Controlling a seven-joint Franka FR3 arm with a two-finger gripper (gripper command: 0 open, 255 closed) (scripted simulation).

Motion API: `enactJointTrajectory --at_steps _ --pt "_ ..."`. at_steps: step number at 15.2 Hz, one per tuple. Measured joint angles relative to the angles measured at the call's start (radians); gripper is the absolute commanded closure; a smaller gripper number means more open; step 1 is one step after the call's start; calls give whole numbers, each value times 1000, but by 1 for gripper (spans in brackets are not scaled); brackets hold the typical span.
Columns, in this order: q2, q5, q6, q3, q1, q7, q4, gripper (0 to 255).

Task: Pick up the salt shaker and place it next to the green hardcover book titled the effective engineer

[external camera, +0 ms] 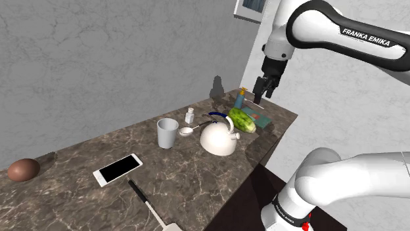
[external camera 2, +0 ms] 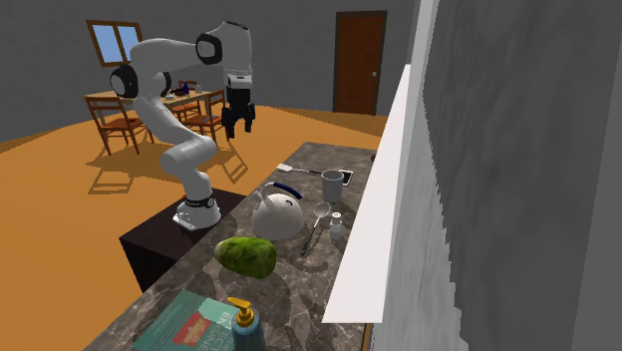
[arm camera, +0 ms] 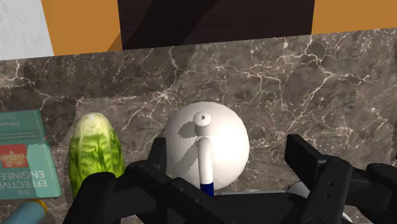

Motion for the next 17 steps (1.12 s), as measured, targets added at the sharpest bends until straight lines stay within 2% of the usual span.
enactJointTrajectory --at_steps 2,8,17 --pt "16 0 13 0 0 0 3 0" --pt "165 -9 179 -2 2 0 -5 0" --pt "471 -24 407 4 5 9 89 0"
